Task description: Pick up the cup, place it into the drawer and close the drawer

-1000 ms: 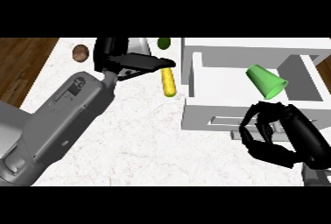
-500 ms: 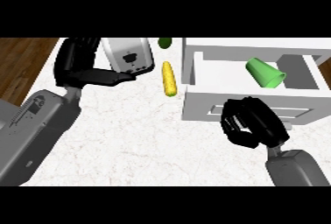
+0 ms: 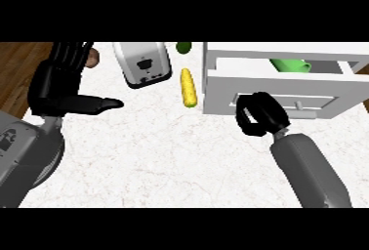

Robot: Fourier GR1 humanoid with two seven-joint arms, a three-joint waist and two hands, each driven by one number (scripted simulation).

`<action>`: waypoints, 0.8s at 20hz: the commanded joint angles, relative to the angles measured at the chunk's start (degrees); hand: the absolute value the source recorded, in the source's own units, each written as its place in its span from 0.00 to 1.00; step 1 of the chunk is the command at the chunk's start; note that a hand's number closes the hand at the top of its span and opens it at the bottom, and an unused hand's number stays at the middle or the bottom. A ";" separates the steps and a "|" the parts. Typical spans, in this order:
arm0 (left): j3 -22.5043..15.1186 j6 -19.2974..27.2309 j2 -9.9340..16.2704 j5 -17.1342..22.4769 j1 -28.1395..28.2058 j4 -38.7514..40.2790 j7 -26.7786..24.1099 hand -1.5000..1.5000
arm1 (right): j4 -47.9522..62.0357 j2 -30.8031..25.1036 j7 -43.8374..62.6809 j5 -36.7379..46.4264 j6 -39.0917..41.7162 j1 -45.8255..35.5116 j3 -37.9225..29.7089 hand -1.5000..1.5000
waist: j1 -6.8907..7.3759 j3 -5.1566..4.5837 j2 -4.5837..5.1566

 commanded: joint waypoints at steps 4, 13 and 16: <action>3.96 -3.39 1.38 -0.02 3.20 -0.51 -0.02 0.00 | 23.86 0.59 -7.50 -0.88 -2.55 -14.46 -6.14 1.00 | -0.09 0.09 0.42; 3.78 -9.86 1.40 1.15 6.51 -1.67 -1.74 0.00 | 38.02 -4.23 -9.55 -2.50 -2.07 -23.52 -11.82 1.00 | 3.06 0.18 1.78; 3.67 -8.46 0.58 0.72 4.14 -1.02 -0.42 0.00 | 39.32 -6.23 -9.86 -3.36 1.02 -26.08 -12.62 1.00 | 3.37 0.25 2.25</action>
